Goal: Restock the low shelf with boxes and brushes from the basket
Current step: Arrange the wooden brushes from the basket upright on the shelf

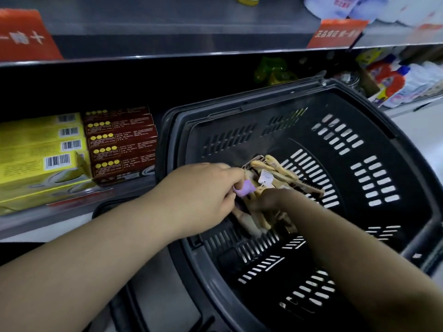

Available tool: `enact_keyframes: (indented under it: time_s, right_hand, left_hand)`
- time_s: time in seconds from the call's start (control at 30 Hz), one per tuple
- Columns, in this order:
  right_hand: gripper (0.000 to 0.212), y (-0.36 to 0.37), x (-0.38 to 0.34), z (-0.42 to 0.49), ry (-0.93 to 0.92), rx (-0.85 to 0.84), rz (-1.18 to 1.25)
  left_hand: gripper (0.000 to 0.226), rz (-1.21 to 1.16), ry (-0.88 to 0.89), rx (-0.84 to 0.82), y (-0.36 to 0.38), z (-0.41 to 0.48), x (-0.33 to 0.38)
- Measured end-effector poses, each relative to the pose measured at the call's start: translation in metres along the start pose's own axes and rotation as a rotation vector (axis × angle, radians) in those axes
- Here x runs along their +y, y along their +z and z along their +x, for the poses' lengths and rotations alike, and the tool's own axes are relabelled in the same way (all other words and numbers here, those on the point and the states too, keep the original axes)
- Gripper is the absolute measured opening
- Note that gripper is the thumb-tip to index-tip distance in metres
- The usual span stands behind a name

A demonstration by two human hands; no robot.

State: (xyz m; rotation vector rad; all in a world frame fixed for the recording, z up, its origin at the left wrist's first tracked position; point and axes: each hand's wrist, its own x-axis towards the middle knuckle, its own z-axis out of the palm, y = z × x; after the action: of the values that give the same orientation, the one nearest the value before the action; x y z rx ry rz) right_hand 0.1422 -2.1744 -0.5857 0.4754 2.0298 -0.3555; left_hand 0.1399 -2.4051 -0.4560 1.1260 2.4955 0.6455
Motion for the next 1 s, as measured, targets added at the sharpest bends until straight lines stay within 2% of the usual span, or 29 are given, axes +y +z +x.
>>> enact_keyframes:
  time_s: [0.03,0.07,0.2,0.3,0.47,0.6,0.67,0.73,0.77,0.87,0.93,1.0]
  right_hand:
    - [0.038,-0.012,0.000,-0.017,0.005,-0.056,0.022]
    - [0.036,-0.022,0.003,-0.030,-0.013,-0.038,0.021]
    - [0.045,-0.039,0.012,-0.086,-0.224,0.218,-0.043]
    - [0.047,-0.042,0.011,-0.122,-0.431,0.330,-0.075]
    - [0.045,-0.044,0.001,-0.147,-0.641,0.546,-0.095]
    - [0.046,-0.043,0.003,-0.139,-0.783,0.703,0.000]
    - [0.056,-0.044,0.008,-0.118,-0.750,0.813,0.159]
    - [0.057,-0.044,0.015,-0.087,-0.579,0.852,0.274]
    - [0.056,-0.043,0.021,-0.069,-0.451,0.813,0.261]
    - [0.054,-0.031,0.039,-0.021,-0.116,0.485,-0.048]
    - [0.059,-0.018,0.047,-0.001,-0.026,0.276,-0.288]
    - [0.062,-0.008,0.055,0.015,0.060,0.187,-0.404]
  left_hand:
    - [0.017,-0.009,-0.003,0.007,0.001,0.001,0.001]
    - [0.018,-0.030,-0.010,0.013,0.002,0.003,0.003]
    - [0.026,-0.148,-0.058,0.063,0.008,0.012,0.009]
    - [0.035,-0.242,-0.119,0.076,0.012,0.020,0.014]
    - [0.035,-0.446,-0.226,-0.126,0.015,0.028,0.018]
    - [0.027,-0.938,-0.334,-0.298,0.019,0.027,0.028]
    - [0.022,-0.976,-0.373,-0.216,0.020,0.029,0.028]
    - [0.019,-0.982,-0.445,-0.068,0.021,0.032,0.024]
    - [0.018,-1.001,-0.485,-0.002,0.021,0.033,0.021]
    - [0.018,-1.076,-0.546,0.112,0.021,0.035,0.017]
    - [0.020,-1.123,-0.551,0.121,0.021,0.035,0.016]
    - [0.023,-1.156,-0.545,0.113,0.020,0.034,0.016]
